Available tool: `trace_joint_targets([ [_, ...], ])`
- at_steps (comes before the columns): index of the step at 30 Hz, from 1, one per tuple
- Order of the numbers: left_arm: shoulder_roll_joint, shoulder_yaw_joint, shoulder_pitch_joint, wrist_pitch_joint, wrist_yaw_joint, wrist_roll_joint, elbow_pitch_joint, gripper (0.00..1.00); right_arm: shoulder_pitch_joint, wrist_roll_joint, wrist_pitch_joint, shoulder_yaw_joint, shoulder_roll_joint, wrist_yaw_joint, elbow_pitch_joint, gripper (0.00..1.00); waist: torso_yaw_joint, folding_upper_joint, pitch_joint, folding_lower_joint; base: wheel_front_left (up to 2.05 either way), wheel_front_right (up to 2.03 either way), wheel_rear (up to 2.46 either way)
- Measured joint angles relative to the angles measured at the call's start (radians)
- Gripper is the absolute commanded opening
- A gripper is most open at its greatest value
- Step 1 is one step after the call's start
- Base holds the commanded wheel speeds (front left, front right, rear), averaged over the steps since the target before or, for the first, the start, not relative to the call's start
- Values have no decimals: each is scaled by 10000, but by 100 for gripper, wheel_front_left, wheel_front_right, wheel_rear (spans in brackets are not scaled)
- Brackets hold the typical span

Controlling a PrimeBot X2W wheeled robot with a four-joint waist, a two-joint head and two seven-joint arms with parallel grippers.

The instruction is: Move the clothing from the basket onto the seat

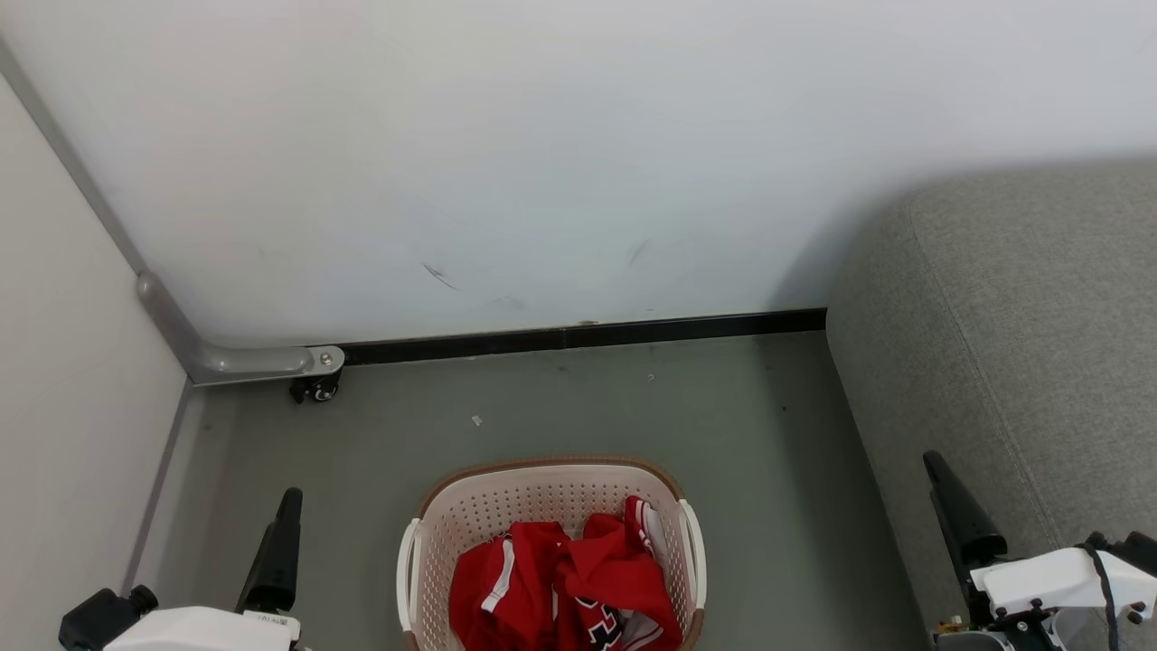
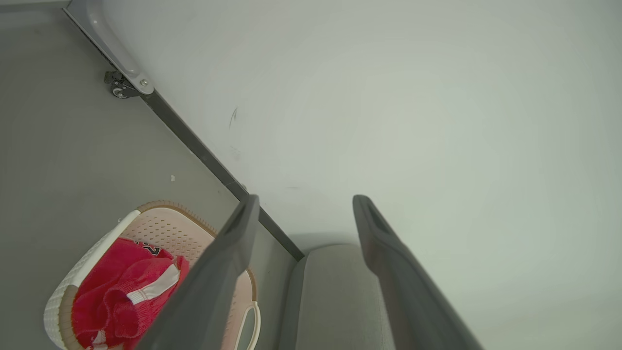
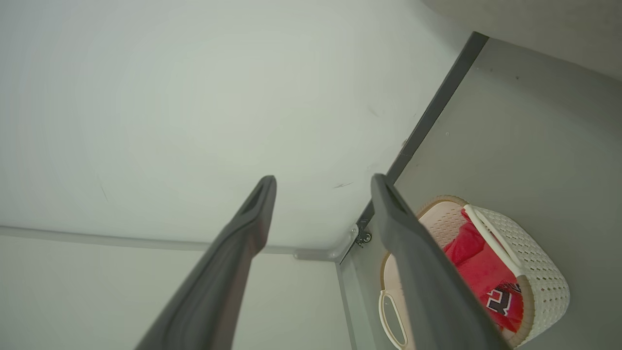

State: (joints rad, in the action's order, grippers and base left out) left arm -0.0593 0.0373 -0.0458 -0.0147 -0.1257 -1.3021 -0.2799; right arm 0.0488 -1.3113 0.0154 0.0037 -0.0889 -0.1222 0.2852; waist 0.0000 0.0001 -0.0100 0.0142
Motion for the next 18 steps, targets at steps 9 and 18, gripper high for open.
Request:
trace_joint_targets([
  [9,21,36,-146,-313,0,1185,232,100,205,1260,274,188,-163,-2,-155,100,-12,0,22,31,0,0,0],
  [18,44,128,-151,-552,0,2357,401,100,222,2652,487,384,-291,-2,-219,100,-15,0,40,17,0,0,0],
])
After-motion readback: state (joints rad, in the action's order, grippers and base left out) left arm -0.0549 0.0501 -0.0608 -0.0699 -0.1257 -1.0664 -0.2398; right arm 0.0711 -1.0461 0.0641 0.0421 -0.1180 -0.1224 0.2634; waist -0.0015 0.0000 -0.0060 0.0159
